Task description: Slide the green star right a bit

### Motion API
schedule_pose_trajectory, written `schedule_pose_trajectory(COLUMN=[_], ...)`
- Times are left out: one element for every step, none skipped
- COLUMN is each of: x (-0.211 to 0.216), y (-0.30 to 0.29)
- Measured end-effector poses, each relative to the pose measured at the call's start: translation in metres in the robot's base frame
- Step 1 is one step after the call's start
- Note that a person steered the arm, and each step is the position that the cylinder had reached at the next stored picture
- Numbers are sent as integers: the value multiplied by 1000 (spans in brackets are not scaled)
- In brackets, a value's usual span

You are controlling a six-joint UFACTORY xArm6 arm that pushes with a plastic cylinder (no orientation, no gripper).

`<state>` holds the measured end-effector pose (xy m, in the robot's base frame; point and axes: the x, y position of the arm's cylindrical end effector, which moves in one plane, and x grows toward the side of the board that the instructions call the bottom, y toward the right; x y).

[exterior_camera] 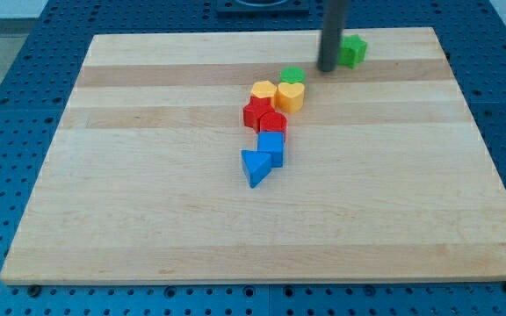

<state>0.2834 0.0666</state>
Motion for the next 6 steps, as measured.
schedule_pose_trajectory(x=[-12, -24, -29, -29, -29, -29], y=[-31, 2, 42, 56, 68, 78])
